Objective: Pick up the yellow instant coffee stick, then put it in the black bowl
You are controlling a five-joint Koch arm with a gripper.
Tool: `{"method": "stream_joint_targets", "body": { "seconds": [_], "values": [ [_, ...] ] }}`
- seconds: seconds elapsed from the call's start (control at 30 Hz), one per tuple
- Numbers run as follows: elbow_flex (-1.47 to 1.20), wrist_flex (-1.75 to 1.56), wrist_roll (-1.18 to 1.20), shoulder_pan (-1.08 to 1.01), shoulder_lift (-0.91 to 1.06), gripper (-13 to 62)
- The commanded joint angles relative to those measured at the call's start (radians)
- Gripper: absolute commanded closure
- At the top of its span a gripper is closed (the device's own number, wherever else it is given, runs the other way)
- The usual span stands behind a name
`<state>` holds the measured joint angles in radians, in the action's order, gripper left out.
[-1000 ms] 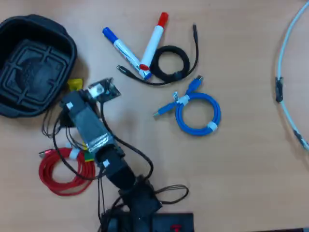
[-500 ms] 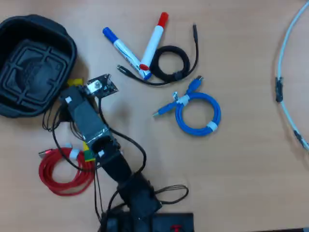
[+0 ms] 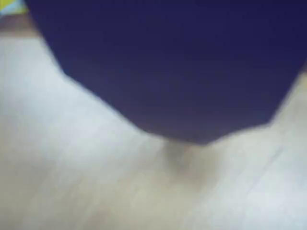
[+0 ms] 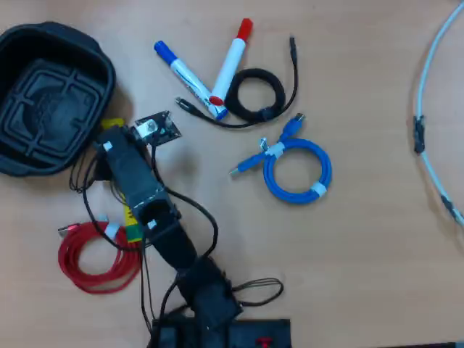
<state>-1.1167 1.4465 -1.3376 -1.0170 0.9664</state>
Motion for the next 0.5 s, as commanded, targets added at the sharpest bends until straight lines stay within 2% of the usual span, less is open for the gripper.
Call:
{"method": "stream_joint_targets", "body": {
  "seconds": [0.0,0.47],
  "values": [
    [0.066,0.009,-0.021,-0.009,0.012,-6.6],
    [0.049,0.069,-0.040,-0.021,-0.040,-6.2]
  ]
}}
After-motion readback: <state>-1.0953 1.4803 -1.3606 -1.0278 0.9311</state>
